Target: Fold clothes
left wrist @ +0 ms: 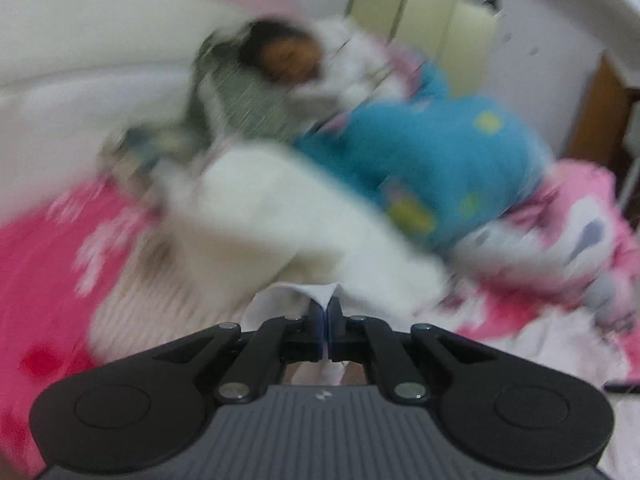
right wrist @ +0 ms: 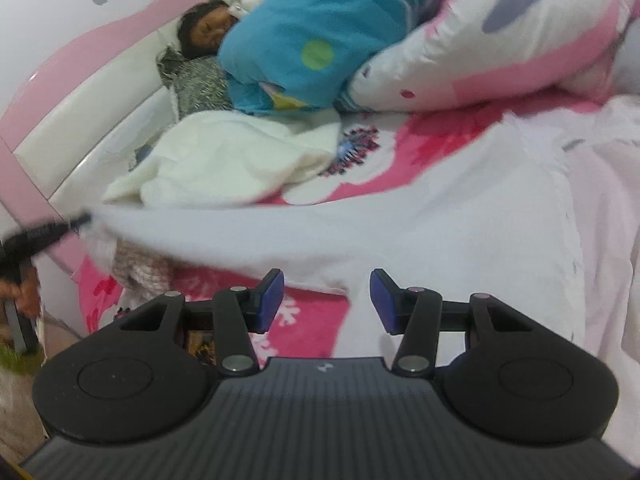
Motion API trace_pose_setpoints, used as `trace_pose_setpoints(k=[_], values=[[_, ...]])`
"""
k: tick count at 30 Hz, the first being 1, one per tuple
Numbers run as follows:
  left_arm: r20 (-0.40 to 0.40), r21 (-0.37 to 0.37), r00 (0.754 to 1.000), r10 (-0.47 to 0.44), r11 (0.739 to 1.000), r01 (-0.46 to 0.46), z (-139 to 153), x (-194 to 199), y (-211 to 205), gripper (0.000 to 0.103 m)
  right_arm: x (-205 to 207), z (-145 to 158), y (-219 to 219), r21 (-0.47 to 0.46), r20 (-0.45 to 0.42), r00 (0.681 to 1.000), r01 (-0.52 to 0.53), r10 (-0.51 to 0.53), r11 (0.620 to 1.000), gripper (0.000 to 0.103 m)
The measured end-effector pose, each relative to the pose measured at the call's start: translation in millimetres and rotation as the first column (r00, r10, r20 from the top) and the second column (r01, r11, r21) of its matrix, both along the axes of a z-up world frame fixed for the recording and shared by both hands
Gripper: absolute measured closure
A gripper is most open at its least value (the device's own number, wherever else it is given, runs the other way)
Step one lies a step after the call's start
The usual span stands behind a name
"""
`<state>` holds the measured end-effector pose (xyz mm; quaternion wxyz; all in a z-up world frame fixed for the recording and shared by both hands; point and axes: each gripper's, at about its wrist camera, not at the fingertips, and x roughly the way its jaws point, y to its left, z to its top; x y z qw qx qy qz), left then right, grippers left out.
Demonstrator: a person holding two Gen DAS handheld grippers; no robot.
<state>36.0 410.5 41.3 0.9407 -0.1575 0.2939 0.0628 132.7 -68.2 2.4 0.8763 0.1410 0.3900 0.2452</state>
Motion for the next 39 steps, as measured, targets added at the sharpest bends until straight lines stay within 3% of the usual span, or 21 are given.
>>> trace_pose_setpoints(k=[4,8,12,16,20,26,31,39], values=[[-0.041,-0.037,0.998,0.037,0.999,-0.039,-28.8,-10.4,16.8,0.1,2.0,-4.3,-4.0,0.004,-0.012,1.0,0.01,-0.01,1.0,0.056],[-0.049,0.006,0.999,0.011,1.0,-0.011,-35.7,-15.0,16.3,0.098,0.1,-3.8,-7.4,0.005,-0.004,1.0,0.019,-0.019,1.0,0.056],[-0.097,0.04,0.995,0.031,0.999,-0.027,-48.1,-19.0,21.4,0.069,0.9,-10.3,-12.0,-0.001,-0.027,0.999,0.036,-0.036,0.999,0.056],[-0.079,0.005,0.995,0.06,0.998,-0.06,-46.2,-33.0,33.2,0.062,1.4,-14.1,-16.0,-0.002,-0.044,0.998,0.055,-0.055,0.998,0.056],[-0.03,0.002,0.995,0.091,0.996,-0.091,-36.1,-46.9,39.4,0.061,-1.4,-11.8,-18.3,-0.004,-0.032,0.998,0.06,-0.06,0.998,0.056],[0.037,0.06,0.997,0.065,0.996,-0.067,-18.0,-61.9,26.2,0.059,-6.8,-11.1,-21.6,0.004,-0.027,0.997,0.068,-0.068,0.998,0.056],[0.014,0.123,1.0,0.014,0.992,-0.015,-22.6,-65.1,9.7,0.055,-14.5,-11.8,-26.1,0.013,-0.031,0.997,0.076,-0.076,0.997,0.056],[-0.029,0.103,0.999,0.043,0.994,-0.04,-46.3,-49.9,18.6,0.055,-26.7,-10.1,-33.5,0.029,-0.028,0.996,0.087,-0.086,0.996,0.056]])
